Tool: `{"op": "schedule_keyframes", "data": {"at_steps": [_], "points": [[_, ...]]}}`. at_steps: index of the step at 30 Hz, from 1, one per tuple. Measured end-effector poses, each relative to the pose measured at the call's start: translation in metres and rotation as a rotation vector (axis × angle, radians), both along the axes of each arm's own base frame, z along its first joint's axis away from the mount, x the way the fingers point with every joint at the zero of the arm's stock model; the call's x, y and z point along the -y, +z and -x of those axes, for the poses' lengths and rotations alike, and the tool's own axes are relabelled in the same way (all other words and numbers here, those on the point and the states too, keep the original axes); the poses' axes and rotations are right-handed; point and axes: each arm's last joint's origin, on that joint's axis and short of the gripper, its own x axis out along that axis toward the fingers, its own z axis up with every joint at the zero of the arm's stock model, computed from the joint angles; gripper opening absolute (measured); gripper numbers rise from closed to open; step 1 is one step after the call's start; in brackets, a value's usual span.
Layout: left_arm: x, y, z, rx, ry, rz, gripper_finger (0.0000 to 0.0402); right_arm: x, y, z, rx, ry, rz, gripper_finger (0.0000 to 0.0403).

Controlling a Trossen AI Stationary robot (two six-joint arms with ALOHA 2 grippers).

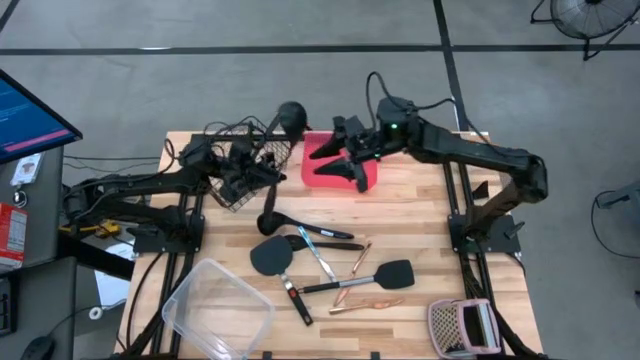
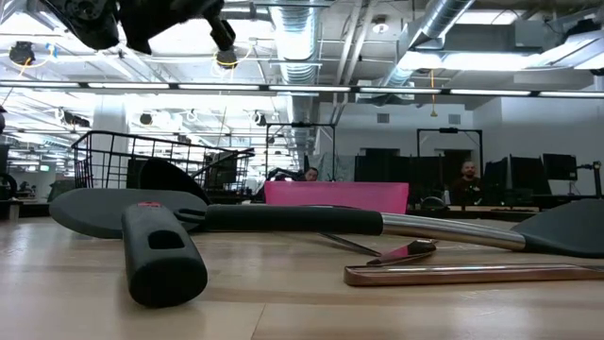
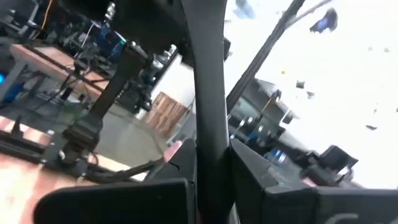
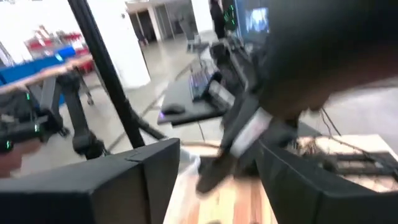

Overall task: Pick & Place Kitchen Items
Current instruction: Put the soup ladle into the white bin

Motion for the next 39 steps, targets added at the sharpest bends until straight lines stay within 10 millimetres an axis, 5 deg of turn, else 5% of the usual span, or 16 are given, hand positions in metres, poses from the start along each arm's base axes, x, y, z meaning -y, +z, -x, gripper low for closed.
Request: {"op": "schedule_keyframes", "data": {"at_steps": [7,15,24,30,39], "points": [[0.002,0.018,0.021,-0.005,-0.103,0.163,0.0036,-0.011,0.008,0.034,-0.110,-0.067,0.125,0.0187],[0.013,0.027,0.038,-0.229,-0.397,0.470,0.0036,-0.020,0.009,0.053,-0.203,-0.102,0.162,0.0171],[0.026,0.022,0.047,-0.641,-0.715,0.621,0.0040,-0.018,-0.009,0.039,-0.295,-0.085,0.170,0.0165],[0.027,0.024,0.050,-0.668,-0.720,0.668,0.0038,-0.023,-0.027,0.022,-0.350,-0.030,0.215,0.0169],[0.040,0.034,0.066,-0.658,-0.733,0.741,0.0038,-0.027,-0.028,0.049,-0.509,-0.015,0.184,0.0164]]}}
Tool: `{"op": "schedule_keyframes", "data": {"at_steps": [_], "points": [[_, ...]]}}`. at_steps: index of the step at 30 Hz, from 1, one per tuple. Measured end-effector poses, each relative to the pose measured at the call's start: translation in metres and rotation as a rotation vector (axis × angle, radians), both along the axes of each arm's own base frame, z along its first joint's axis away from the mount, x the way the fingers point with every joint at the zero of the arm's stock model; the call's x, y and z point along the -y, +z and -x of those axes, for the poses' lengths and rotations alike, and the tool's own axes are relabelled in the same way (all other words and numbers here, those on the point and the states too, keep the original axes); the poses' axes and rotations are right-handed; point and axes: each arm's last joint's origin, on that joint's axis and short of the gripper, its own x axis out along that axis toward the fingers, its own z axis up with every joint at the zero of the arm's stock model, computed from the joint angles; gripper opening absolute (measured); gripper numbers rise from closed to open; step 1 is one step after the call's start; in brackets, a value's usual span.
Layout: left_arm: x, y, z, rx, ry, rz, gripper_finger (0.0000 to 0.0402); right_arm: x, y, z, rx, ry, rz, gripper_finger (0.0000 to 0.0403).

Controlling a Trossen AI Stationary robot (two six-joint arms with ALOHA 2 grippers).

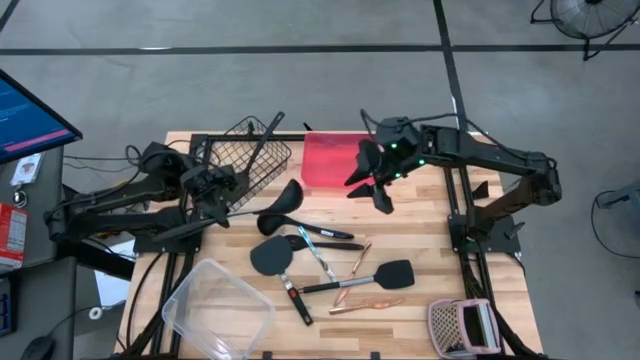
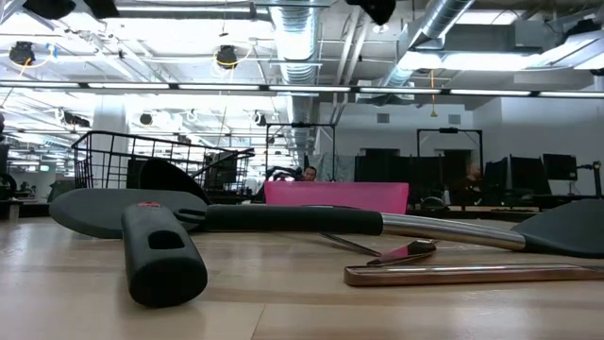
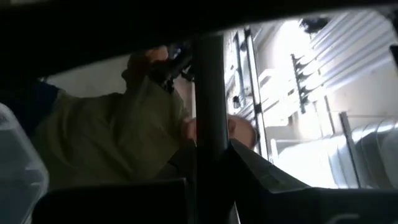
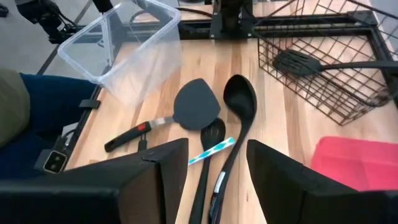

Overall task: Pick & Place Kitchen Items
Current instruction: Put the soup ladle into the white bin

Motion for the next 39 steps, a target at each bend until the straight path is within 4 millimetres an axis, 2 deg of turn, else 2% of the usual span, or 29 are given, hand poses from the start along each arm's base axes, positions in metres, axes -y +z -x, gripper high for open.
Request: {"op": "schedule_keyframes", "data": {"at_steps": [6,10,14,18,23,27,31,39], "points": [[0.003,0.006,0.002,0.127,0.184,0.030,0.0038,-0.004,0.019,0.018,0.087,-0.006,0.005,0.0164],[0.014,0.001,0.006,0.023,0.159,0.080,0.0037,-0.004,0.025,0.024,0.116,-0.008,0.010,0.0159],[0.022,0.002,0.007,0.052,0.295,0.131,0.0037,-0.004,0.026,0.025,0.122,-0.007,0.013,0.0155],[0.031,0.022,0.006,0.153,0.386,0.053,0.0037,-0.007,0.024,0.023,0.112,0.008,0.013,0.0152],[0.047,0.050,0.016,0.082,0.373,-0.092,0.0037,-0.008,0.023,0.022,0.104,0.013,0.013,0.0154],[0.054,0.063,0.026,0.031,0.387,-0.187,0.0037,-0.008,0.023,0.022,0.106,0.012,0.014,0.0153],[0.060,0.058,0.033,-0.085,0.327,-0.265,0.0037,-0.009,0.022,0.020,0.109,0.019,0.019,0.0148],[0.081,0.024,0.048,-0.455,0.057,-0.368,0.0037,-0.014,0.021,0.018,0.103,0.036,0.012,0.0146]]}}
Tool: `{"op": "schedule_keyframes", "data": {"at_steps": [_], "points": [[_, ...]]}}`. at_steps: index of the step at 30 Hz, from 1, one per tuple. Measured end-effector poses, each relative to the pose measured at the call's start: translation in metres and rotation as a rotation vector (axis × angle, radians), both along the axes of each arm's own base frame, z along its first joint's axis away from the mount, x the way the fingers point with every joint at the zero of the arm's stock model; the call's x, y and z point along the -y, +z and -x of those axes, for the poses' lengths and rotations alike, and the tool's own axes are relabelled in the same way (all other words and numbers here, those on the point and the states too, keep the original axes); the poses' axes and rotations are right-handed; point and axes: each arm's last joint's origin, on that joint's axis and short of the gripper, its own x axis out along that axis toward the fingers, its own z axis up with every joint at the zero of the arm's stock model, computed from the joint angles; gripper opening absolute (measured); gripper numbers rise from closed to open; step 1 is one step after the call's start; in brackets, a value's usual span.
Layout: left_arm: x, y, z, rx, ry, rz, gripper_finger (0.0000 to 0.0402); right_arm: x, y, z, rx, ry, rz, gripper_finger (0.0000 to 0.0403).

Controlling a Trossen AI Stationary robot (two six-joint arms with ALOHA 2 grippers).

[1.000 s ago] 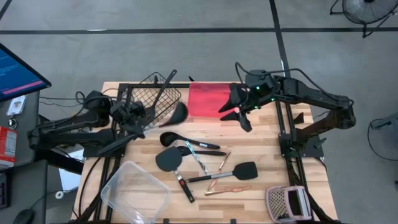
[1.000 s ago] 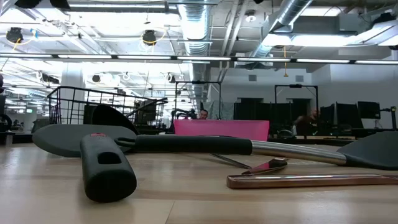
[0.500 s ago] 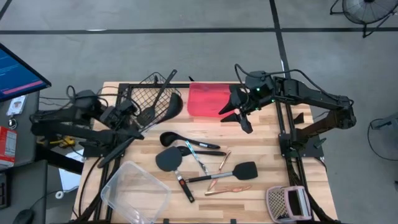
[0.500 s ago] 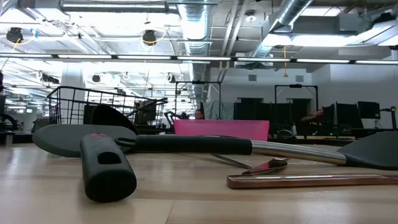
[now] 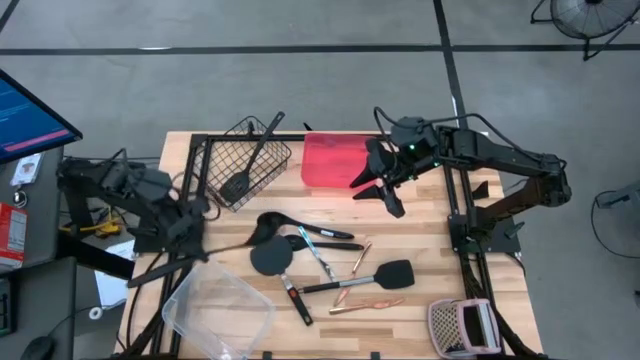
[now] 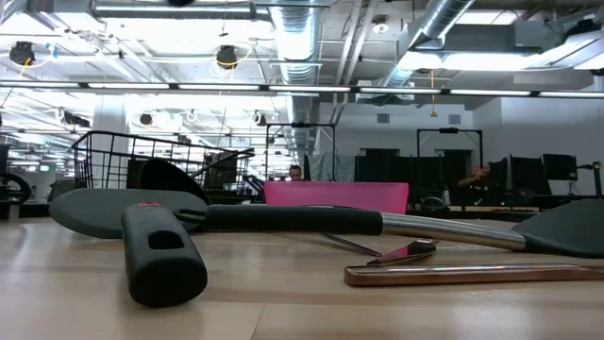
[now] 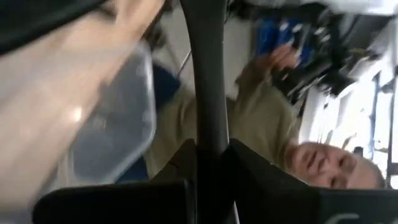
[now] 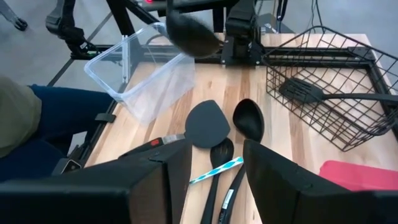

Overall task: Pick & Place Kitchen Items
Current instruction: Put the soup ladle into the white bin

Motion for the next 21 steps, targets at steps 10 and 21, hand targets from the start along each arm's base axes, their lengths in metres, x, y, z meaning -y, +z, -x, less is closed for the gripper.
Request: {"op": "schedule_keyframes", "data": {"at_steps": [10,21], "points": [[0.024,-0.004,0.019,-0.293,-0.185,0.154,0.0040,0.000,0.004,-0.003,0.055,-0.002,0.004,0.0138],[0.032,-0.014,0.027,-0.491,-0.256,0.137,0.0041,0.000,0.004,-0.003,0.050,-0.002,0.004,0.0137]]}}
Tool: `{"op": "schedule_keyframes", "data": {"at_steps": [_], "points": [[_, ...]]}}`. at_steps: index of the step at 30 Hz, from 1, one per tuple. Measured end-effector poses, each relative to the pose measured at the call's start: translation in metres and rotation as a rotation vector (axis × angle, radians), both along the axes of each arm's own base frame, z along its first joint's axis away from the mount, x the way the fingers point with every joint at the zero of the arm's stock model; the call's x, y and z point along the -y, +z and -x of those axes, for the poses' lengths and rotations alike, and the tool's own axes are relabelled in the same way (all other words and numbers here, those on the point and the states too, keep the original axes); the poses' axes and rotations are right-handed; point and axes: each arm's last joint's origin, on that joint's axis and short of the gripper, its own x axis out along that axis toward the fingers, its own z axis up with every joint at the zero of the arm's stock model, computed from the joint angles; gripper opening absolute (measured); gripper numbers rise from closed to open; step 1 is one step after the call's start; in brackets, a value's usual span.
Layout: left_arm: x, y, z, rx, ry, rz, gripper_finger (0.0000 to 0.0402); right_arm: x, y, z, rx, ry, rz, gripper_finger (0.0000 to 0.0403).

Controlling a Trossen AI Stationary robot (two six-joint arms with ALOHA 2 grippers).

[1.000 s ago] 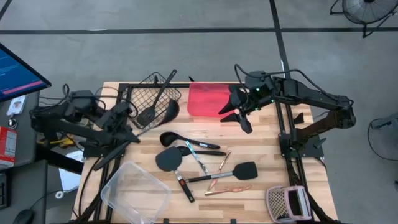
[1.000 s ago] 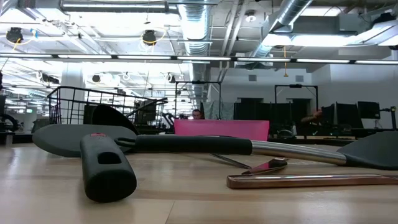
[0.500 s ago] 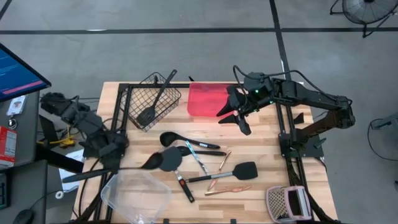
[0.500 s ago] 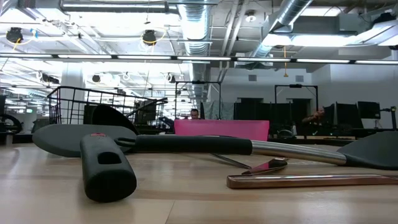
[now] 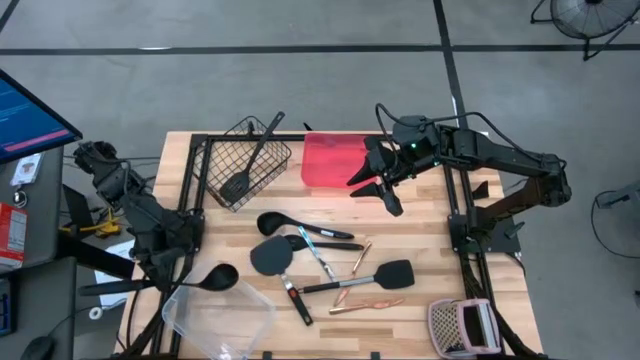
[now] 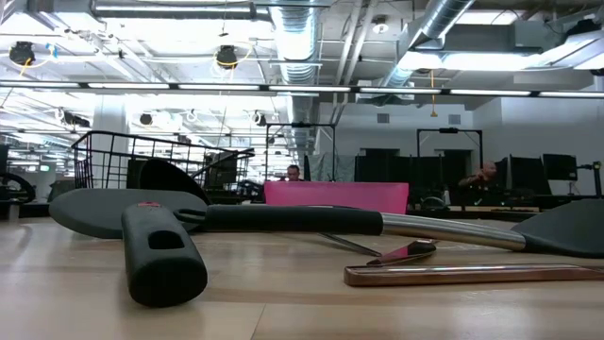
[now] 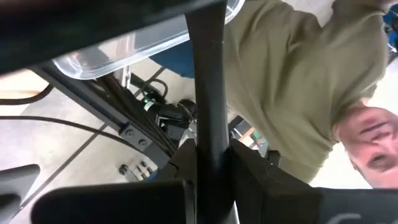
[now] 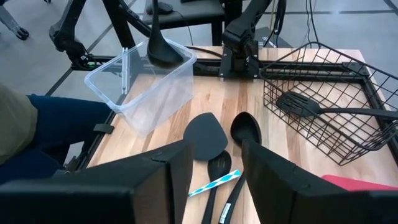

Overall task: Pick & Place Kitchen Items
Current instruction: Put the soup ladle into the white bin

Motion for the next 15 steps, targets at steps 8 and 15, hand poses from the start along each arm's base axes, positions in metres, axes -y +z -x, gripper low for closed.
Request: {"op": "schedule_keyframes", "data": {"at_steps": [8,15], "points": [[0.017,-0.007,-0.006,-0.121,-0.167,0.019,0.0042,0.000,0.000,0.000,-0.004,0.000,0.000,0.0133],[0.028,-0.016,-0.014,-0.188,-0.193,-0.041,0.0047,0.000,-0.001,0.000,-0.005,0.000,0.000,0.0133]]}}
